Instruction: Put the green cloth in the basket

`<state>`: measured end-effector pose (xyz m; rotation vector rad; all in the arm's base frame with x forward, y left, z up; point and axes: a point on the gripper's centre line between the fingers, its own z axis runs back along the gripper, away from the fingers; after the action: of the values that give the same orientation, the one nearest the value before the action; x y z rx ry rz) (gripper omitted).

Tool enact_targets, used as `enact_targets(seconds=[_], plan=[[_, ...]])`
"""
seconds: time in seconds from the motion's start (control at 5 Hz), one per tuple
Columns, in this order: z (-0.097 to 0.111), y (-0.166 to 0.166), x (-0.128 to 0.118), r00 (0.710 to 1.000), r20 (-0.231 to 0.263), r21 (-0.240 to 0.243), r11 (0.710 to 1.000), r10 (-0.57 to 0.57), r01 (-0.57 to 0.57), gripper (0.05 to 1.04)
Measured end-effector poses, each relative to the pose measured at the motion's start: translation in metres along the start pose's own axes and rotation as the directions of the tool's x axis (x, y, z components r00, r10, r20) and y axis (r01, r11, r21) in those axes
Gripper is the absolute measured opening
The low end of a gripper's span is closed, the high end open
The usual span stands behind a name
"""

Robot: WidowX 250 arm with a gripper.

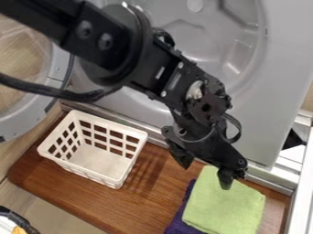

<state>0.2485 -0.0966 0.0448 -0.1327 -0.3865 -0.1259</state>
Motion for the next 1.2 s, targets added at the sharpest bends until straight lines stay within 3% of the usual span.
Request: enact_targets(seconds=[0.2,0.4,0.8,1.2], plan=[[-0.005,0.002,-0.005,1.0,-0.021,0.01,1.0,0.006,-0.006,1.0],[-0.015,-0.006,-0.012,0.999,-0.038,0.055,0.998,0.026,-0.024,1.0],[-0.045,-0.021,-0.011,0.999,-0.032,0.031,0.999,-0.019,0.02,1.0],[-0.081,-0.025,-0.019,0.995,-0.103,0.027,1.0,-0.009,0.012,1.0]])
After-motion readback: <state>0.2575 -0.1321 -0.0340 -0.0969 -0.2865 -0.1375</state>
